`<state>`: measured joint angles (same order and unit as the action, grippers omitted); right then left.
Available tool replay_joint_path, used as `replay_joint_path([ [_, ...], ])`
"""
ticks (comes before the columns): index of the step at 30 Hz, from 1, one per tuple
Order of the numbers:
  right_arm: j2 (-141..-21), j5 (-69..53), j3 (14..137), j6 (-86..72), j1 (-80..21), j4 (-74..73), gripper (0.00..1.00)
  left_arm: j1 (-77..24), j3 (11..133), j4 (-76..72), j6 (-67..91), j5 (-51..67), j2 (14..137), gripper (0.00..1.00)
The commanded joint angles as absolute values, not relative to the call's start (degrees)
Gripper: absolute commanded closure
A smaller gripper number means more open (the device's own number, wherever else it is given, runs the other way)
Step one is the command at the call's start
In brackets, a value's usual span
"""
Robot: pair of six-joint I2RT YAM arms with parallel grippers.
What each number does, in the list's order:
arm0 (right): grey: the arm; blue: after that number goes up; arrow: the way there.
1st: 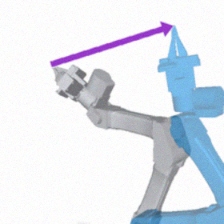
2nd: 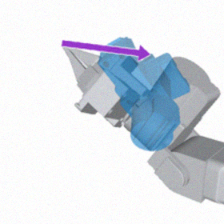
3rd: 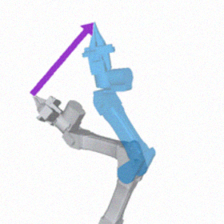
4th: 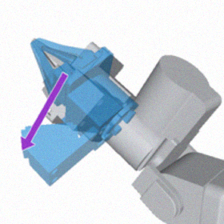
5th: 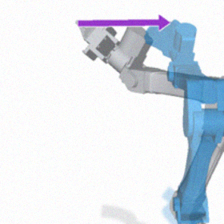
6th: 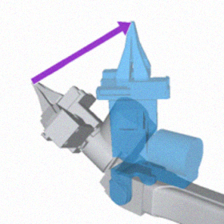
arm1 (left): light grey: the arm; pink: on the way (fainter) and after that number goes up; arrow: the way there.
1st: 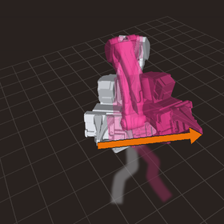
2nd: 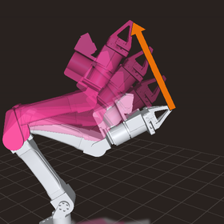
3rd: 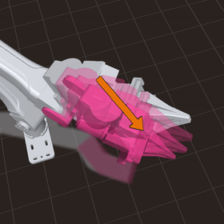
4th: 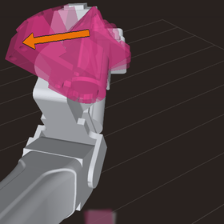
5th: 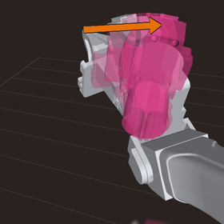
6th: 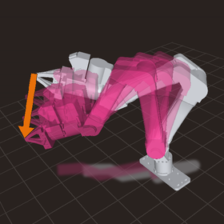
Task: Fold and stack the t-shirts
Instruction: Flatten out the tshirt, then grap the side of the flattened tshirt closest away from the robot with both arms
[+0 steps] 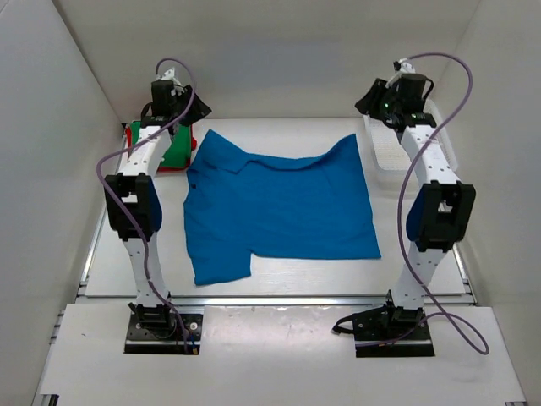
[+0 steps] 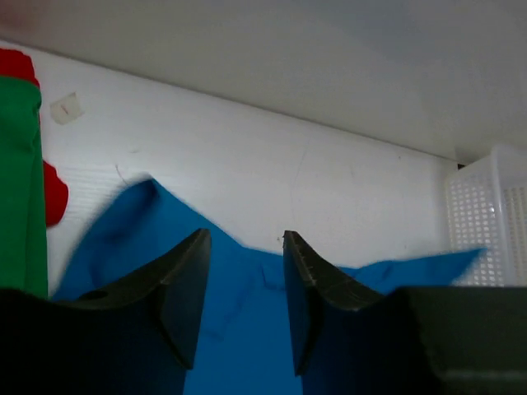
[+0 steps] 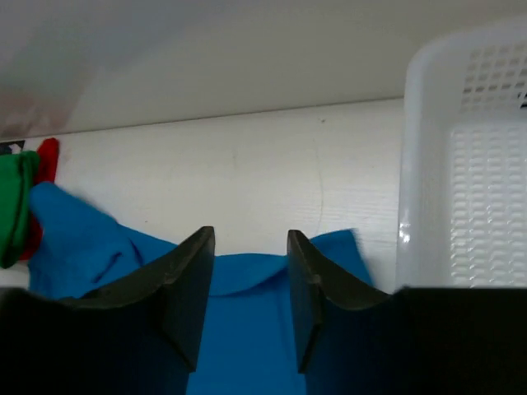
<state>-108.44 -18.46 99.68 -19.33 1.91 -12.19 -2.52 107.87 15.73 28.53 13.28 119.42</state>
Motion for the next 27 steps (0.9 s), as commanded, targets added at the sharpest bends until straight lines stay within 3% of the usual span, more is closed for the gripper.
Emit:
replay_joint_path([
  [1,-109.7,-16.7,111.8,-15.2,1.1,-16.2,0.6,-0.4,110.8,12.6,30.6,19.9,113.8,0.47],
  [4,-106.6,-15.6,108.3,-14.6,1.0,-18.1,0.57,-0.3,96.0,8.5,29.2,16.3,103.3,0.37],
  [12,-85.6,-12.0,76.3,-13.4,0.3,-18.2,0.57,-5.8,60.9,17.9,22.3,9.3,75.2,0.38],
  [17,-77.0,-9.5,62.0,-13.9,-0.7,-22.5,0.57,-6.9,46.0,23.5,22.3,8.9,65.2,0.41],
  [27,-68.1,-10.9,44.3,-15.1,1.7,-25.6,0.54,-8.0,34.6,29.6,20.0,3.9,66.0,0.44],
])
